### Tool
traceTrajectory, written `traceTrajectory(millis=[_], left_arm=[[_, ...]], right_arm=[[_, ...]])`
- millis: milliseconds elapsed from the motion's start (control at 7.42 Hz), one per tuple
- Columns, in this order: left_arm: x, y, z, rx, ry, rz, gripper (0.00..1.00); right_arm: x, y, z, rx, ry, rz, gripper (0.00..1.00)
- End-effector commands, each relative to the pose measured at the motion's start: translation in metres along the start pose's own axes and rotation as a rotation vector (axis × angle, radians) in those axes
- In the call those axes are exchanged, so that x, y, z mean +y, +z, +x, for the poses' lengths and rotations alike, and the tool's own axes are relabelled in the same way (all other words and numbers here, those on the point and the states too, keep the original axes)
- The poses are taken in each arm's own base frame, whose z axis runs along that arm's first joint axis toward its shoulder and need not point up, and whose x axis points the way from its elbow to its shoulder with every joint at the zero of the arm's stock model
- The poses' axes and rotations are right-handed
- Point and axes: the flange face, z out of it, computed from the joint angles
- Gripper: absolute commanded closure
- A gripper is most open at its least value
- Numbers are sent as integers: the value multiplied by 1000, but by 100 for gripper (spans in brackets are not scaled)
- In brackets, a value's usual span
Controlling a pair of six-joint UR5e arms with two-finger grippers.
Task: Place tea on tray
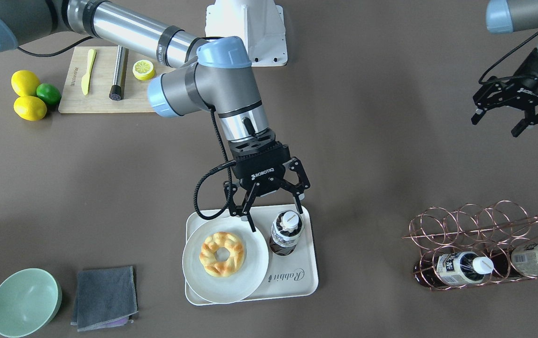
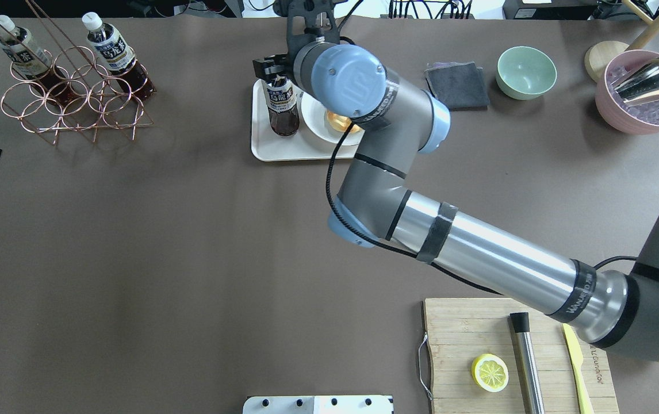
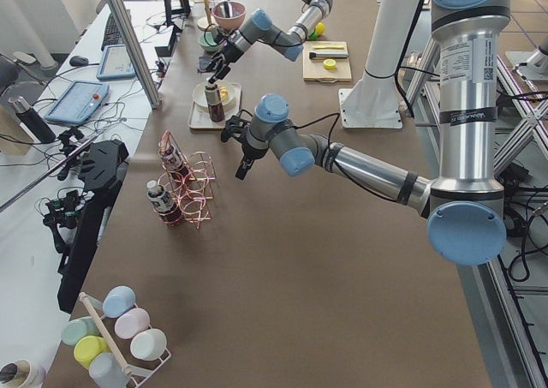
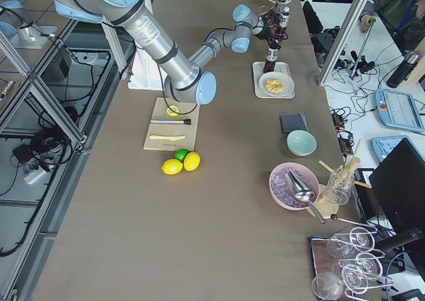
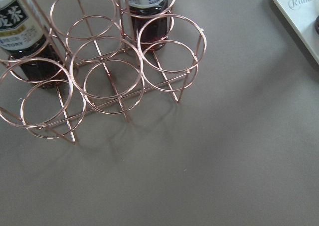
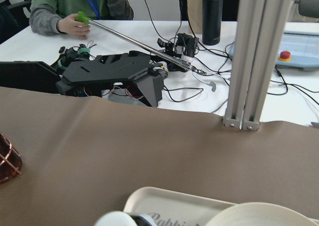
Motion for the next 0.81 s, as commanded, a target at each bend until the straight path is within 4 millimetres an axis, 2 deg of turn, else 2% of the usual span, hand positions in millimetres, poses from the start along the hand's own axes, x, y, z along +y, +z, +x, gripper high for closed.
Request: traceTrajectory(millis=[0,135,270,404,539,674], left_arm=[[7,-66,-124,-40,14,-31,0],[13,-92,-160,-86,8,-62,0],[22,-114,-188,-114,-1,-108,0],[31,-125,-211,-125,-42,-154,0],[56,-119,-240,-118,-47,-198,0],[90,-110,-260,-106,-70,-234,0]], right_arm=[[-6,-25,129,43,131,-216,0],[-1,-61,193,87,219,-312,0],[16,-106,255,139,255,-377,0],[23,-139,315,187,280,-428,0],[37,-170,393,206,214,-495,0],[47,-211,462,204,166,-537,0]])
